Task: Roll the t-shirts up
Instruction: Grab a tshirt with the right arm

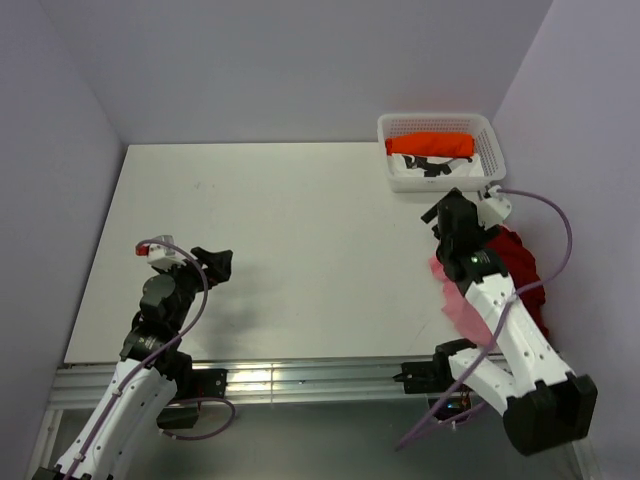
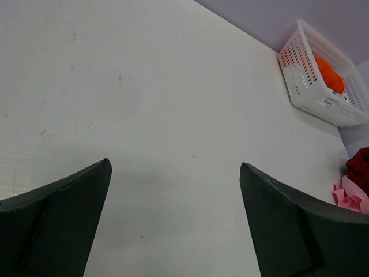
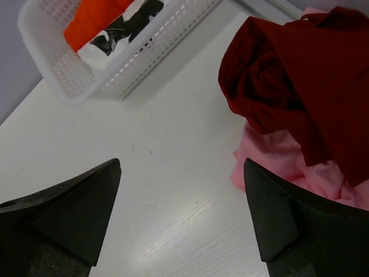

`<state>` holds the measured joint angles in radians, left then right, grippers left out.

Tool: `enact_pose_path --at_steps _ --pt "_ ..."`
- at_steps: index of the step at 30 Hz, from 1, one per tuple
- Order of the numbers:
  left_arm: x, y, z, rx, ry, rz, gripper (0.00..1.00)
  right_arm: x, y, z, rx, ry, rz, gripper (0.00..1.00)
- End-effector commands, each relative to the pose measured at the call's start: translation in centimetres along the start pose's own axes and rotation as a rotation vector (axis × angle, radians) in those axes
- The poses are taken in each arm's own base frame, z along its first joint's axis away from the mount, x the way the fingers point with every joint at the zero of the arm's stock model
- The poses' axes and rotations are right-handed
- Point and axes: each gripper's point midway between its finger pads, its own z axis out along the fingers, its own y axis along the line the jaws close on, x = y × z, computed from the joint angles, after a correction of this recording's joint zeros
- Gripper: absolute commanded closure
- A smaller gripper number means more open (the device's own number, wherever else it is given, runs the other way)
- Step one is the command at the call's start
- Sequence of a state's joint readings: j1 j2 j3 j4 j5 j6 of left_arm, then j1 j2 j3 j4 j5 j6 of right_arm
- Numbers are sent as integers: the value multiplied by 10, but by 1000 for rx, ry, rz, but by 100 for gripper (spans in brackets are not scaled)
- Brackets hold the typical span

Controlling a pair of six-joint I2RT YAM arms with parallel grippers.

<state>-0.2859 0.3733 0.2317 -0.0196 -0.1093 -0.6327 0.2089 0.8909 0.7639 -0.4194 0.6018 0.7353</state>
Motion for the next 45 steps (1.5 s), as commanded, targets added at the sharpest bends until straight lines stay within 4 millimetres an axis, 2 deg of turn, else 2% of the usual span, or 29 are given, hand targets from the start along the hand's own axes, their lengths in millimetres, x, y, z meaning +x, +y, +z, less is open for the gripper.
enact_pose_path --at_steps 1,3,4,6,10,18,21,22,23,24,25,26,30,34,35,37,38,41,42,43,44,45 --pt "-5 -11 1 49 -9 -1 1 3 -20 16 148 44 -89 7" --pt "-4 -11 2 48 0 1 1 4 -18 28 147 66 -70 7" --pt "-4 -11 2 48 0 3 0 11 -26 42 180 108 -68 7" --pt "-2 -11 3 47 7 2 0 9 -31 56 216 125 -69 7" --pt "-1 -12 4 51 13 4 1 31 -46 86 293 221 -109 8" --pt "0 -12 5 46 22 8 0 28 -75 114 455 173 0 9" --pt "-1 -12 5 48 20 8 0 29 -81 125 498 180 30 18" --pt "-1 -12 5 47 21 8 1 30 -81 128 504 183 37 46" --pt "-1 -12 5 49 21 8 1 29 -80 131 498 183 38 62" --pt "-1 -12 5 48 20 8 0 31 -79 132 492 190 40 73" --pt "0 -12 5 48 22 8 1 29 -77 131 486 189 45 100" --pt "0 -12 5 49 23 8 0 27 -76 132 481 183 54 100" --pt "1 -12 6 49 28 10 1 9 -65 121 420 151 65 100" --pt "0 -14 7 56 27 11 1 -35 -34 90 272 81 84 100" --pt "0 -14 7 58 27 9 1 -55 -13 72 155 49 95 100" --pt "1 -13 7 56 29 12 1 -78 12 48 6 10 113 100" --pt "2 -14 7 59 33 11 2 -101 35 23 -132 -27 125 100" --pt "2 -14 8 56 35 13 2 -135 71 -21 -323 -50 108 100" --pt "2 -14 8 57 33 11 2 -140 74 -25 -325 -43 100 98" --pt "2 -13 8 55 34 11 2 -133 69 -24 -291 5 78 93" --pt "2 -14 8 56 35 13 2 -140 73 -27 -290 2 70 87" --pt "2 -14 8 55 36 13 2 -133 69 -16 -253 28 53 66"
